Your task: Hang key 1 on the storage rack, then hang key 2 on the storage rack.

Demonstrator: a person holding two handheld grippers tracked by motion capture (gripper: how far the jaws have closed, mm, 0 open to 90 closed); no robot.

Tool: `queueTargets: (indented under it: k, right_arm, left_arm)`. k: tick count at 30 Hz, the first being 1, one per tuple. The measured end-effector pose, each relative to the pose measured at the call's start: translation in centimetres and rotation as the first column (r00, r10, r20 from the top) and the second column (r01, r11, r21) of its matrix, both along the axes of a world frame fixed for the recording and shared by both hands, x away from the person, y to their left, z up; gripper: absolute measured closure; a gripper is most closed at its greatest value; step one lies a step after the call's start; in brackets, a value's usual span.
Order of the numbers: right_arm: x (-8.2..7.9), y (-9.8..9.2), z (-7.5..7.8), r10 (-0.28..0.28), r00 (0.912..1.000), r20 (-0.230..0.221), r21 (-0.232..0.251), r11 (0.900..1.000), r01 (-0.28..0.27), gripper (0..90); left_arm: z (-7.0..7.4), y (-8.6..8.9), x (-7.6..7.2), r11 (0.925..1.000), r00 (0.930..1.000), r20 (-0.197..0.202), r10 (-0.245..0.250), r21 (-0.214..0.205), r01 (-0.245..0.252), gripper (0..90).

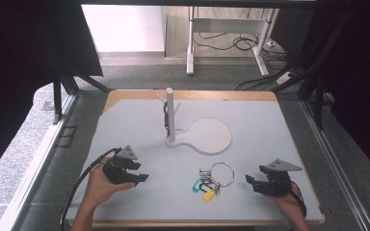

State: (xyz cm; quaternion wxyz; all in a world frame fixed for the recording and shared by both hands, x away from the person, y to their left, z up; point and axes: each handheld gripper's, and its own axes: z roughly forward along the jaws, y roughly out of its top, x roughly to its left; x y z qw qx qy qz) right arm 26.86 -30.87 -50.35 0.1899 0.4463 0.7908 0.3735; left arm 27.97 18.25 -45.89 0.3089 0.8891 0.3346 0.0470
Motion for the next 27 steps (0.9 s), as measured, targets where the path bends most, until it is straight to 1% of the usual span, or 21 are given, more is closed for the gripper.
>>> queueTargets:
  k: [1,2,4,7,8,9,11,12,14,15,16,17,18,19,20,21,22,23,25,26,27]
  right_arm:
    - [0.0,0.1,0.0,0.005,1.0000,0.002,-0.001,1.0000,-0.005,30.3]
    - [0.1,0.1,0.1,0.015,0.9999,-0.001,-0.006,0.9999,-0.015,30.7]
    - [0.0,0.3,0.4,0.033,0.9995,0.002,-0.012,0.9994,-0.033,32.8]
    - [-0.1,0.6,1.1,0.085,0.9964,-0.005,-0.026,0.9960,-0.085,36.8]
    - [-0.1,0.7,1.5,0.104,0.9945,-0.014,-0.042,0.9937,-0.104,38.8]
    - [-0.1,0.8,1.8,0.128,0.9914,-0.025,-0.058,0.9898,-0.130,40.6]
    - [0.1,1.0,2.5,0.184,0.9818,-0.049,-0.086,0.9785,-0.187,44.7]
    - [0.2,1.2,3.0,0.212,0.9752,-0.064,-0.103,0.9707,-0.217,46.7]
    - [0.5,1.7,3.6,0.253,0.9634,-0.090,-0.119,0.9577,-0.262,49.7]
    - [0.7,2.0,4.0,0.278,0.9544,-0.109,-0.128,0.9483,-0.291,50.6]
    - [0.9,2.5,4.4,0.306,0.9421,-0.137,-0.141,0.9354,-0.324,51.8]
    - [1.1,2.8,4.6,0.323,0.9342,-0.151,-0.151,0.9264,-0.345,53.0]
    - [1.4,3.4,4.9,0.347,0.9208,-0.178,-0.168,0.9113,-0.376,54.4]
    - [1.6,3.8,5.0,0.359,0.9130,-0.194,-0.178,0.9024,-0.393,55.4]
    - [1.8,4.4,5.1,0.375,0.9024,-0.212,-0.187,0.8908,-0.414,56.7]
    - [2.2,5.1,5.2,0.395,0.8885,-0.234,-0.200,0.8746,-0.441,58.2]
    - [2.4,5.5,5.3,0.404,0.8811,-0.246,-0.212,0.8646,-0.456,59.4]
    - [2.6,6.1,5.3,0.421,0.8678,-0.265,-0.228,0.8473,-0.480,60.2]
    - [3.0,7.3,5.2,0.462,0.8324,-0.306,-0.247,0.8061,-0.538,61.9]
    - [3.2,7.6,5.2,0.475,0.8207,-0.318,-0.250,0.7930,-0.555,62.7]
    - [3.3,8.0,5.1,0.492,0.8045,-0.333,-0.254,0.7750,-0.579,63.5]
  left_arm:
    - [-0.2,0.1,-0.1,1.0000,1.0000,0.001,0.003,-0.008,-0.003,45.4]
    - [-0.3,0.3,-0.1,0.9999,0.9999,-0.007,0.008,-0.010,-0.008,45.4]
    - [-0.2,0.6,-0.3,0.9998,0.9999,-0.001,0.015,0.014,-0.015,44.6]
    - [-0.1,1.3,-0.5,0.9984,0.9993,-0.002,0.037,-0.043,-0.037,44.7]
    - [-0.1,1.4,-0.6,0.9988,0.9994,0.001,0.033,-0.035,-0.033,44.7]
    - [-0.1,1.4,-0.7,0.9987,0.9994,0.000,0.036,-0.036,-0.036,44.6]
    - [-0.2,1.4,-0.7,0.9980,0.9993,0.000,0.036,-0.052,-0.036,44.6]
    - [-0.3,1.5,-0.7,0.9985,0.9996,-0.001,0.030,-0.045,-0.030,44.6]
    - [-0.5,1.4,-0.7,0.9980,0.9994,-0.007,0.035,-0.053,-0.035,44.5]
    - [-0.6,1.5,-0.7,0.9981,0.9995,-0.008,0.031,-0.054,-0.031,44.4]
    - [-0.7,1.5,-0.7,0.9975,0.9993,-0.011,0.036,-0.061,-0.036,44.3]
    - [-0.8,1.5,-0.7,0.9972,0.9993,-0.014,0.036,-0.065,-0.037,44.3]
    - [-0.8,1.6,-0.7,0.9983,0.9995,-0.016,0.026,-0.052,-0.027,44.3]
    - [-0.9,1.7,-0.7,0.9979,0.9993,-0.021,0.031,-0.056,-0.032,44.2]
    - [-1.1,1.6,-0.7,0.9967,0.9989,-0.019,0.042,-0.068,-0.043,44.3]
    - [-1.0,1.8,-0.7,0.9980,0.9993,-0.017,0.034,-0.053,-0.035,44.3]
    - [-1.1,1.8,-0.7,0.9980,0.9992,-0.013,0.037,-0.051,-0.038,44.3]
    - [-1.1,1.8,-0.7,0.9978,0.9992,-0.013,0.038,-0.054,-0.039,44.3]
    - [-1.0,1.8,-0.8,0.9971,0.9992,-0.011,0.038,-0.065,-0.039,44.3]
    - [-1.0,1.8,-0.8,0.9972,0.9993,-0.010,0.036,-0.066,-0.037,44.3]
    - [-1.0,1.8,-0.8,0.9972,0.9993,-0.009,0.035,-0.065,-0.036,44.3]
